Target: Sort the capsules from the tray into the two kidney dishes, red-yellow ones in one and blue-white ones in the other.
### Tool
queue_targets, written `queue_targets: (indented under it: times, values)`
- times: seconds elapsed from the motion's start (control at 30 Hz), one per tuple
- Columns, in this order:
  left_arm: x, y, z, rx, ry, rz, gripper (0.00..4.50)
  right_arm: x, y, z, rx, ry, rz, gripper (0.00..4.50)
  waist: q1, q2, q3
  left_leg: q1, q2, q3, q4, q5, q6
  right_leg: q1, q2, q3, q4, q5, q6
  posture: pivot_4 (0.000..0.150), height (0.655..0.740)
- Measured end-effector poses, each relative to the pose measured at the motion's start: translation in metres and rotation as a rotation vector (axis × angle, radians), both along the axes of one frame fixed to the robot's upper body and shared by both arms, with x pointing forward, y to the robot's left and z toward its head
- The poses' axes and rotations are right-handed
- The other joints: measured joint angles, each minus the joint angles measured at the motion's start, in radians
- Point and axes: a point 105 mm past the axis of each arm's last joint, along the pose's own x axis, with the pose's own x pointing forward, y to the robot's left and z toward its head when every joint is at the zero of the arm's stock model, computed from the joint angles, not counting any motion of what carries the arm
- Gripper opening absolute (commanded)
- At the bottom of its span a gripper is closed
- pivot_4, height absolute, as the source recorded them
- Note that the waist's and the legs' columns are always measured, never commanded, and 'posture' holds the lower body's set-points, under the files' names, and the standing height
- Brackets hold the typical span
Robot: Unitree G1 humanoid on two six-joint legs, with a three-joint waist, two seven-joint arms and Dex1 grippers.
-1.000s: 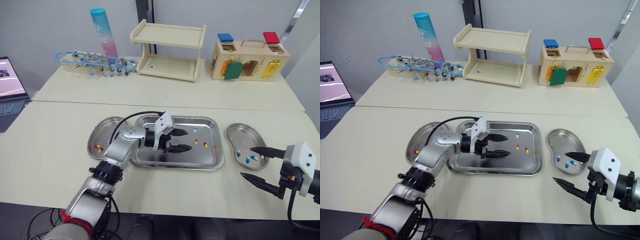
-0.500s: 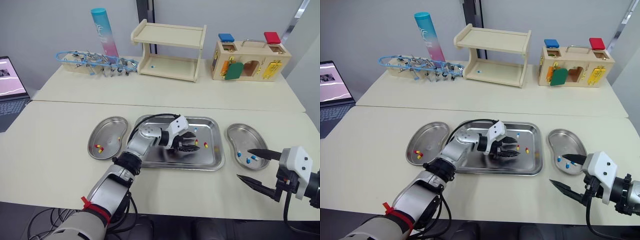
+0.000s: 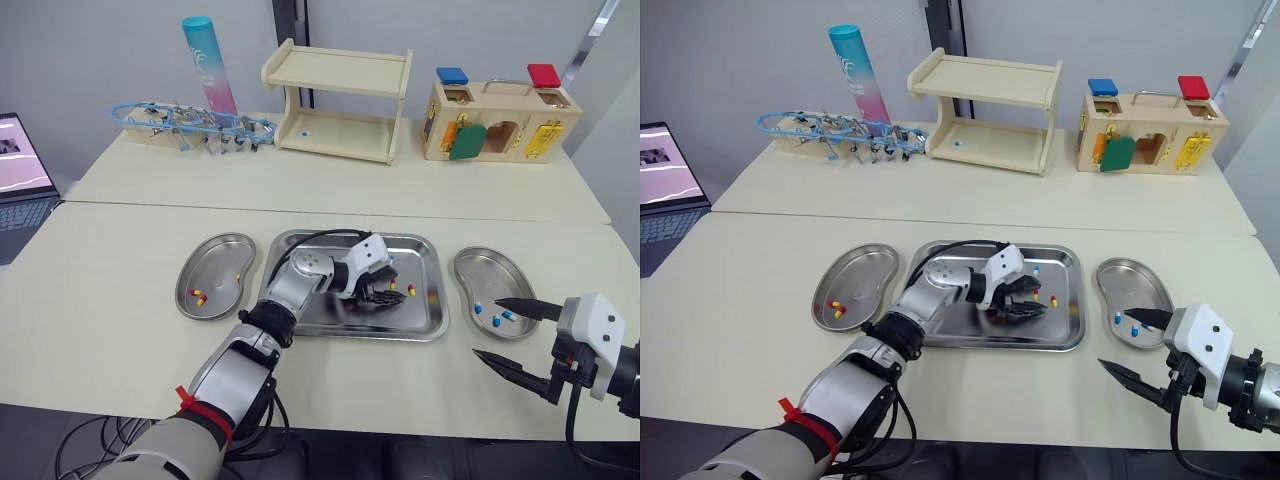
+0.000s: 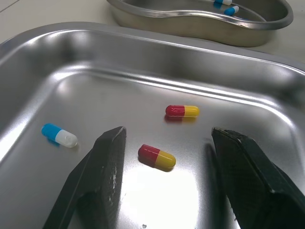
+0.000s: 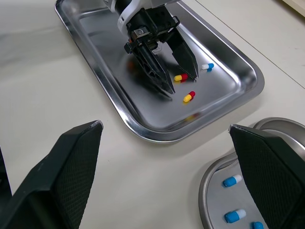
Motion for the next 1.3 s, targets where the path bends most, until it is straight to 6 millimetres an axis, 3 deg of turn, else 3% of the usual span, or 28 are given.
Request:
queue_targets:
  times: [0.1,0.3,0.33,0.5,0.67,0.8,0.9,1.07,1.2,1.3]
  values:
    - [0.0,0.0,0.0,0.003,-0.004,-0.003,2.39,0.0,0.0,0.0,0.0,0.0,-0.001,4.5,0.0,0.0,0.0,0.0,0.0,0.0,0.0,0.0,0.0,0.0,0.0,0.0,0.0,0.0,0.0,0.15,0.74]
    - [0.0,0.001,-0.002,0.024,-0.027,-0.011,0.48,0.001,0.0,0.001,-0.001,-0.002,-0.01,4.5,0.0,0.0,0.0,0.0,0.0,0.0,0.0,0.0,0.0,0.0,0.0,0.0,0.0,0.0,0.0,0.15,0.74]
    - [-0.001,0.0,-0.002,0.025,-0.03,-0.015,0.39,0.002,0.0,0.001,-0.002,-0.004,-0.01,4.5,0.0,0.0,0.0,0.0,0.0,0.0,0.0,0.0,0.0,0.0,0.0,0.0,0.0,0.0,0.0,0.15,0.74]
    - [-0.001,0.0,-0.002,0.031,-0.043,-0.02,0.04,0.003,0.001,0.003,-0.006,-0.006,-0.012,4.5,0.0,0.0,0.0,0.0,0.0,0.0,0.0,0.0,0.0,0.0,0.0,0.0,0.0,0.0,0.0,0.15,0.74]
    - [-0.001,0.007,0.003,0.033,-0.05,-0.024,0.04,0.006,0.005,0.006,-0.007,-0.02,0.007,4.5,-0.002,0.0,0.0,0.001,0.0,0.0,0.0,0.0,0.0,0.0,0.0,0.0,0.0,0.0,0.0,0.15,0.74]
    - [0.001,0.019,0.023,0.004,-0.077,-0.007,0.04,0.009,0.006,0.01,-0.008,-0.033,0.012,4.5,-0.001,0.0,0.0,0.001,0.0,0.0,0.0,0.0,0.0,0.0,0.0,0.0,0.0,0.0,0.0,0.15,0.74]
    - [-0.004,0.028,0.051,-0.048,-0.107,-0.013,0.04,0.011,0.007,0.011,-0.011,-0.037,0.02,4.5,-0.004,0.0,0.0,0.001,0.0,0.0,0.0,0.001,-0.001,0.0,0.0,0.0,0.0,0.0,0.0,0.15,0.74]
    - [-0.015,0.063,0.092,-0.099,-0.111,0.033,0.04,0.016,0.011,0.011,-0.005,-0.03,0.045,4.5,-0.006,0.0,0.0,0.001,0.0,0.0,0.0,0.001,-0.002,0.001,0.0,0.0,0.0,0.0,0.0,0.15,0.74]
    - [-0.018,0.096,0.1,-0.094,-0.072,0.122,0.04,0.019,0.016,0.014,-0.005,-0.034,0.08,4.5,-0.004,0.0,0.0,0.001,0.0,-0.001,0.0,0.0,-0.001,0.001,0.0,0.0,0.0,0.0,0.0,0.15,0.74]
    - [-0.021,0.137,0.103,-0.069,-0.034,0.249,0.04,0.021,0.026,0.02,0.011,-0.05,0.141,4.5,-0.015,0.0,0.0,0.002,0.001,-0.001,-0.001,0.0,0.0,0.0,0.0,0.0,0.0,0.0,0.0,0.15,0.74]
